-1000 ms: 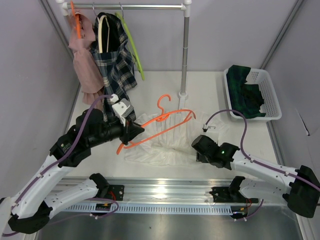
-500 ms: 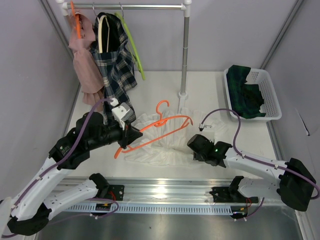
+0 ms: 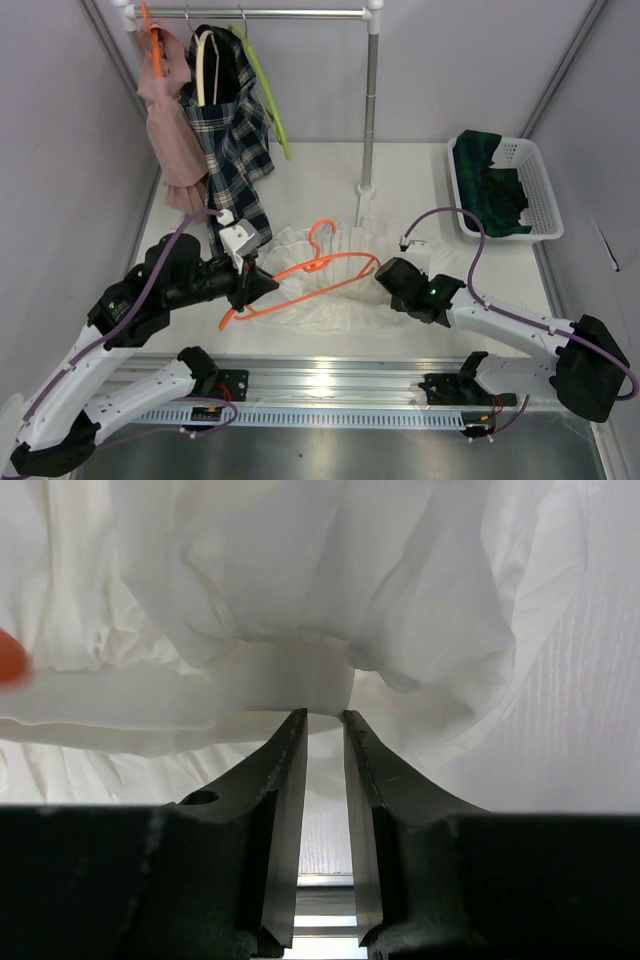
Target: Place the skirt on the hanger
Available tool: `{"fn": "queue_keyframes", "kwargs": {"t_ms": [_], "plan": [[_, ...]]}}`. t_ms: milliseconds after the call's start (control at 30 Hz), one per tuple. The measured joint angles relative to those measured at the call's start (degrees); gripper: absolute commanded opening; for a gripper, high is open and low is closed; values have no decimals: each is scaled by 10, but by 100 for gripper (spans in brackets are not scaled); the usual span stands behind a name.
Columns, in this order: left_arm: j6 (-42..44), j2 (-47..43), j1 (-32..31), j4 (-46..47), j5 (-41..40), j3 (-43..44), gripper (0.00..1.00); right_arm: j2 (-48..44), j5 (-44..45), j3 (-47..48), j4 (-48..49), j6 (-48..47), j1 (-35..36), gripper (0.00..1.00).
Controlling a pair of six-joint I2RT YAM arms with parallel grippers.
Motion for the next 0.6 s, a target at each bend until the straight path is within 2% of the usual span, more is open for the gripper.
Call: {"fn": "queue_keyframes", "kwargs": {"t_ms": [333, 600], "plan": [[11, -13, -2, -21, 54, -24, 0, 1, 0, 17, 0, -9, -12, 19], [11, -9, -9, -12, 65, -60, 0, 4, -4, 35, -2, -10, -21, 15]]}}
